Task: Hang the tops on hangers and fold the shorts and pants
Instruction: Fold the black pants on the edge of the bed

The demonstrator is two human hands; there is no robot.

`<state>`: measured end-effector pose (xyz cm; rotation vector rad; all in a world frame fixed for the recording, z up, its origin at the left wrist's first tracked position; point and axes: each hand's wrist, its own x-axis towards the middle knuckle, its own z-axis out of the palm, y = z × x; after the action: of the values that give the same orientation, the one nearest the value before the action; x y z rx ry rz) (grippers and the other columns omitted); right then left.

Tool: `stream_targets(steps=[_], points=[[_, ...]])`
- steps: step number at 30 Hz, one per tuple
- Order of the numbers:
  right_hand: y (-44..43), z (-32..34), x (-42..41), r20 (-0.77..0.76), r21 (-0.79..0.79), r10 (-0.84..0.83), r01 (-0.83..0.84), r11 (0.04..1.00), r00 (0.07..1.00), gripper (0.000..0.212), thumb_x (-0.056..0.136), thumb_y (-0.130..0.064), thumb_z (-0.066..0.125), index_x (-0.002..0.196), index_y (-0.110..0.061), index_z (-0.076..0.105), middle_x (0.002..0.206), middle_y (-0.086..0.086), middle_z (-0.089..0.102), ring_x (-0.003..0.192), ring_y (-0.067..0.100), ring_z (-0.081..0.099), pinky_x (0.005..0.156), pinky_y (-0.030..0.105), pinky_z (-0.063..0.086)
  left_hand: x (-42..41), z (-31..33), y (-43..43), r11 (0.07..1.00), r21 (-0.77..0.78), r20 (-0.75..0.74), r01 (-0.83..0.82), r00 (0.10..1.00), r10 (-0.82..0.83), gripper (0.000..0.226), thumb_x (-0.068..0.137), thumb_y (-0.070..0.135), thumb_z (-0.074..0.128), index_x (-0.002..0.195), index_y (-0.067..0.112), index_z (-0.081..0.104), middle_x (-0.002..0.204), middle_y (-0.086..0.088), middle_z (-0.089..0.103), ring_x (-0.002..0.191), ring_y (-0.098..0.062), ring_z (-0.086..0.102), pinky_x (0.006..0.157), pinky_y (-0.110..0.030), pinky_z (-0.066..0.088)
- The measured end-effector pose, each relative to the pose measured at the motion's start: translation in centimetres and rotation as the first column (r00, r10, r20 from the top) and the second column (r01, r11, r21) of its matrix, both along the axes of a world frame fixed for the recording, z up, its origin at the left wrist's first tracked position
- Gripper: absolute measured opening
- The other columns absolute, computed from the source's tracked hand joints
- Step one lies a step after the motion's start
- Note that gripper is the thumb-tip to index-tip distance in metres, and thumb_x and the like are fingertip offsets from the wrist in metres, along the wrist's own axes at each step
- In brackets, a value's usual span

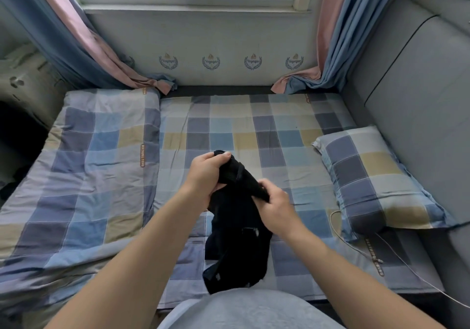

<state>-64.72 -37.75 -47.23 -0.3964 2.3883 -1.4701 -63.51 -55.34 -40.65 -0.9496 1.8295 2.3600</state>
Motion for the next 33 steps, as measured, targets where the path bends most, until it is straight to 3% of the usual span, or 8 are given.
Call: stream_targets(steps=[3, 6, 12, 17, 23, 26, 29, 33], points=[[0.9, 0.8, -1.8, -0.108, 0.108, 0.054, -0.042, 0.993, 0.993, 0.022, 0.096, -0.010, 0.059, 0.103, -0.028, 0.069, 0.086, -0.010, 0.072, 0.079, 0.014, 0.065, 0.069, 0.026, 0.051, 0.4, -0.5, -1.1, 0.999, 0.010, 0.008, -0.031, 0.999, 0.031, 0.015, 0.098, 0.019, 0.062, 0.090, 0.007, 0.064, 0.086, -0.010, 0.067, 0.078, -0.021, 0.066, 0.065, -0.028, 0.055], [1.2, 1.3, -3.3, -0.225, 0.253, 0.136, -0.077, 0.964, 0.965, 0.028, 0.100, -0.011, 0.054, 0.121, -0.022, 0.069, 0.107, -0.001, 0.074, 0.099, 0.023, 0.066, 0.085, 0.036, 0.054, 0.5, -1.2, -1.5, 0.997, -0.019, 0.045, -0.073, 0.996, 0.074, 0.015, 0.097, 0.022, 0.064, 0.092, 0.008, 0.065, 0.085, -0.007, 0.067, 0.073, -0.017, 0.065, 0.055, -0.022, 0.053], [1.6, 2.8, -5.2, -0.043, 0.318, 0.405, -0.371, 0.872, 0.913, 0.038, 0.106, -0.019, 0.047, 0.139, -0.033, 0.058, 0.130, -0.015, 0.065, 0.123, 0.010, 0.058, 0.108, 0.030, 0.045, 0.8, -2.6, -2.7, 0.981, -0.097, 0.131, -0.166, 0.975, 0.178, 0.024, 0.096, 0.027, 0.067, 0.079, 0.010, 0.061, 0.069, -0.001, 0.062, 0.049, -0.005, 0.061, 0.043, -0.016, 0.047], [2.0, 3.9, -6.2, 0.105, 0.350, 0.499, -0.501, 0.791, 0.860, 0.029, 0.107, -0.036, 0.039, 0.127, -0.046, 0.058, 0.114, -0.009, 0.072, 0.106, 0.018, 0.065, 0.100, 0.041, 0.050, 0.5, -2.8, -3.3, 0.983, -0.083, 0.152, -0.165, 0.973, 0.176, 0.022, 0.094, 0.029, 0.069, 0.082, 0.012, 0.062, 0.078, -0.003, 0.065, 0.069, -0.014, 0.063, 0.051, -0.020, 0.051], [1.4, 4.5, -6.3, 0.041, 0.164, 0.401, -0.402, 0.901, 0.915, 0.027, 0.105, -0.035, 0.046, 0.089, -0.029, 0.066, 0.072, -0.006, 0.061, 0.065, 0.015, 0.054, 0.066, 0.040, 0.045, 0.6, -1.4, -2.4, 0.983, -0.178, -0.048, 0.032, 0.998, -0.042, 0.045, 0.086, 0.051, 0.072, 0.111, 0.016, 0.056, 0.114, -0.006, 0.067, 0.101, -0.017, 0.068, 0.073, -0.027, 0.053], [0.7, 5.4, -6.2, -0.009, 0.113, 0.402, -0.399, 0.910, 0.916, 0.022, 0.105, -0.027, 0.049, 0.098, -0.031, 0.069, 0.086, -0.007, 0.070, 0.083, 0.015, 0.066, 0.078, 0.032, 0.053, 0.8, -1.1, -1.7, 0.825, -0.503, -0.028, 0.257, 0.950, -0.312, 0.082, 0.064, 0.062, 0.077, 0.133, 0.031, 0.048, 0.139, 0.003, 0.048, 0.125, -0.016, 0.052, 0.096, -0.033, 0.051], [0.4, 6.9, -6.3, -0.058, 0.069, 0.435, -0.431, 0.900, 0.899, 0.016, 0.100, -0.021, 0.058, 0.093, -0.028, 0.071, 0.081, -0.009, 0.069, 0.079, 0.010, 0.066, 0.072, 0.024, 0.052, 0.5, -1.5, -1.5, 0.507, -0.829, 0.067, 0.235, 0.943, -0.326, 0.072, 0.075, 0.039, 0.083, 0.138, 0.036, 0.048, 0.154, 0.004, 0.035, 0.141, -0.023, 0.030, 0.115, -0.046, 0.032], [1.1, 8.1, -7.6, -0.046, 0.170, 0.459, -0.446, 0.879, 0.887, 0.013, 0.092, -0.017, 0.068, 0.089, -0.029, 0.071, 0.080, -0.005, 0.069, 0.079, 0.014, 0.067, 0.074, 0.027, 0.054, -0.4, -1.0, -1.7, 0.452, -0.863, 0.049, 0.226, 0.928, -0.370, 0.018, 0.091, 0.013, 0.063, 0.101, 0.028, 0.066, 0.094, 0.003, 0.070, 0.090, -0.023, 0.064, 0.079, -0.045, 0.057]])
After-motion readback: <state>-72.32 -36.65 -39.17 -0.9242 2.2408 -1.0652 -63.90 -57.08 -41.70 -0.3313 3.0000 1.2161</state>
